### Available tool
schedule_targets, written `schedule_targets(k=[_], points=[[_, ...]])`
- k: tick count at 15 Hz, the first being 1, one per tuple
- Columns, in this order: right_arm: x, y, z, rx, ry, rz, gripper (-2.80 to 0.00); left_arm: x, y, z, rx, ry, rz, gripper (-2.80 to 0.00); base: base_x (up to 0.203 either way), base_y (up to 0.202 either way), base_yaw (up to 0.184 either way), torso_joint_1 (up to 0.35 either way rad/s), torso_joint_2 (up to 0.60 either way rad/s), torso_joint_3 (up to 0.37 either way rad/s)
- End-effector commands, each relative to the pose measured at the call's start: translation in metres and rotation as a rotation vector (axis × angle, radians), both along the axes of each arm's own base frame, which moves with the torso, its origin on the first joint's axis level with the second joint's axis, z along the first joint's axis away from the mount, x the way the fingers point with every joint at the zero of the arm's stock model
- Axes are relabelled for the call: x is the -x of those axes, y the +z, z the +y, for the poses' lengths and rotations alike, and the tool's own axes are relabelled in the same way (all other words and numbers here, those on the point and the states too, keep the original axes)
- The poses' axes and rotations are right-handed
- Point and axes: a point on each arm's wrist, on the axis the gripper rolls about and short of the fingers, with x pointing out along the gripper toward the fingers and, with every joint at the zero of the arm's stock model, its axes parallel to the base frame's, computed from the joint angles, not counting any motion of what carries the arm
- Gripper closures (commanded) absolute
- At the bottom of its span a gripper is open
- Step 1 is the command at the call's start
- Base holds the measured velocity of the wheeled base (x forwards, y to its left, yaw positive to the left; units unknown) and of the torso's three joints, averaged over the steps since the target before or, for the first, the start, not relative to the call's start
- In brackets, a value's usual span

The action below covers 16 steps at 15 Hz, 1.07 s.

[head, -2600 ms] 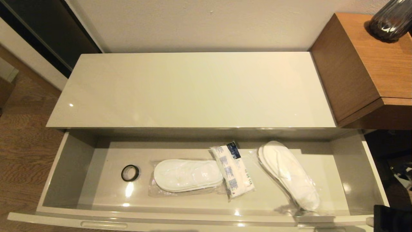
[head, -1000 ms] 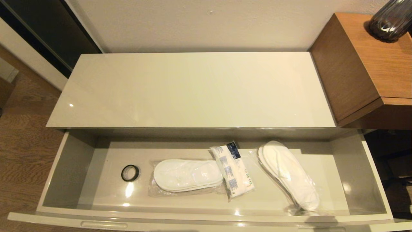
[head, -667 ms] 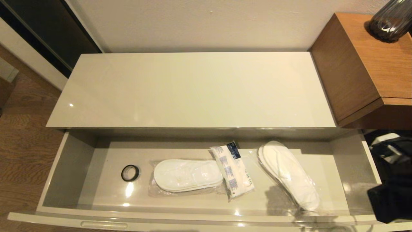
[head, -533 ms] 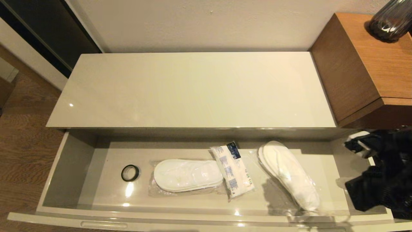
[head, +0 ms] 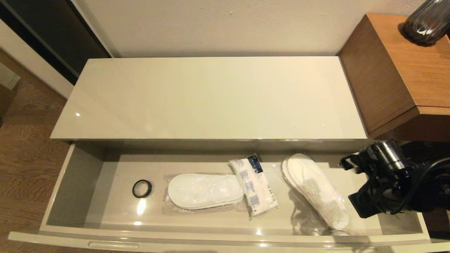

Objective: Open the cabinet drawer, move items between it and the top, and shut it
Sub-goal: Take out the disposable slippers from the drawer

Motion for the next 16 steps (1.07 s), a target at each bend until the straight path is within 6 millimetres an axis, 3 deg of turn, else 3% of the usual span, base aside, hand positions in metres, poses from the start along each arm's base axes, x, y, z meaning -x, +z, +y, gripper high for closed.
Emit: schedule_targets(k=[1,4,10,13,16], points=[[-0.009,-0.01,0.002,0.04,0.032,0.045,-2.8,0.003,-0.002,-0.001,-0.007,0.001,-0.035,0.0,0.0,0.0,0.0,0.0,0.0,0.0],[-0.009,-0.008,0.002,0.107,0.076,0.055,-2.8,0.003,-0.002,-0.001,-0.007,0.001,-0.035,0.0,0.0,0.0,0.0,0.0,0.0,0.0],[-0.006,-0.02,0.043,0.12,0.177,0.064,-2.8,0.003,-0.002,-0.001,-0.007,0.001,-0.035,0.0,0.0,0.0,0.0,0.0,0.0,0.0],[-0.023,-0.039,0.062,0.091,0.163,0.087,-2.8,0.003,-0.002,-0.001,-0.007,0.001,-0.035,0.0,0.0,0.0,0.0,0.0,0.0,0.0],[-0.054,-0.059,0.078,0.055,0.151,0.01,-2.8,0.003,-0.002,-0.001,-0.007,0.001,-0.035,0.0,0.0,0.0,0.0,0.0,0.0,0.0]])
